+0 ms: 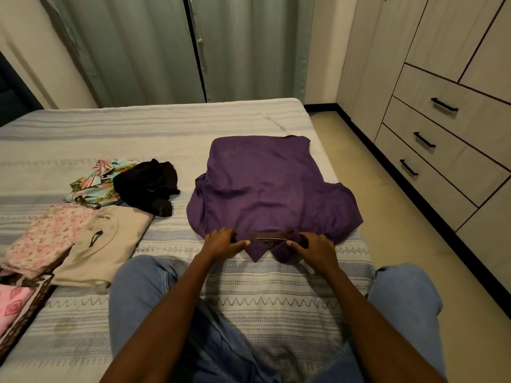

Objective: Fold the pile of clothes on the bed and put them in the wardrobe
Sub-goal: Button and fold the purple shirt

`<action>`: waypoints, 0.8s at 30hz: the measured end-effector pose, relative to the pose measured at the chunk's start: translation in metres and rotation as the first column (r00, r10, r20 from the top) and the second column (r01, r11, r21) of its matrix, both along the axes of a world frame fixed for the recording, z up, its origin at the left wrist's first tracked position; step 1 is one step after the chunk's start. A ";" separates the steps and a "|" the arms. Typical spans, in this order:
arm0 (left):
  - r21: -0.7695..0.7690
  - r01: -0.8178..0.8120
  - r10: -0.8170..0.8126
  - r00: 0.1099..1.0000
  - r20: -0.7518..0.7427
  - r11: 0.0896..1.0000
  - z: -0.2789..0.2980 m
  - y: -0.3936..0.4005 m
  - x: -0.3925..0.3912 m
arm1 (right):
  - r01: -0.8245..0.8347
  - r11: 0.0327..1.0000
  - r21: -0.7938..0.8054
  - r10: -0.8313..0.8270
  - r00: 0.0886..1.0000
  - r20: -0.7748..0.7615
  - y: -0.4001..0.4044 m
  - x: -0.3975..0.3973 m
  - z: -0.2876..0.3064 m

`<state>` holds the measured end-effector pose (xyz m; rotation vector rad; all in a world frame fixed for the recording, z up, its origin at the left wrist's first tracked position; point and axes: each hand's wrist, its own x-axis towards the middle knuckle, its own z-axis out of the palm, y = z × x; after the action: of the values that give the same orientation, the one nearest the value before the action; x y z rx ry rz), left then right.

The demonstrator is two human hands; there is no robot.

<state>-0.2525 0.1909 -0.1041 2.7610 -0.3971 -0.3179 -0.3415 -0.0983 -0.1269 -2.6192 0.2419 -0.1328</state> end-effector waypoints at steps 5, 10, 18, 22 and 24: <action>-0.299 0.022 -0.029 0.999 -0.018 0.954 0.008 -0.001 -0.004 | -0.091 0.995 0.046 0.085 0.989 0.117 0.000 0.011 0.002; -0.116 0.441 -0.409 0.885 0.223 0.890 0.007 0.010 -0.023 | -0.319 0.923 -0.216 0.364 0.906 0.215 0.000 -0.013 0.001; 0.080 0.447 -0.429 0.886 -0.176 0.891 0.007 0.009 -0.025 | -0.366 0.874 -0.320 0.426 0.893 0.143 -0.005 -0.017 -0.016; -0.148 0.156 -0.190 0.946 -0.262 0.977 0.016 0.012 -0.017 | -0.224 0.902 -0.368 0.335 0.903 0.271 0.010 -0.005 -0.008; -0.202 0.027 -0.075 0.969 -0.234 0.979 0.023 0.017 -0.009 | -0.184 0.921 -0.344 0.280 0.926 0.254 0.017 0.003 -0.003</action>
<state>-0.2611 0.2078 -0.0815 2.4841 -0.4126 -0.5869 -0.3382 -0.0808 -0.1301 -2.8673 -0.2198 -0.5187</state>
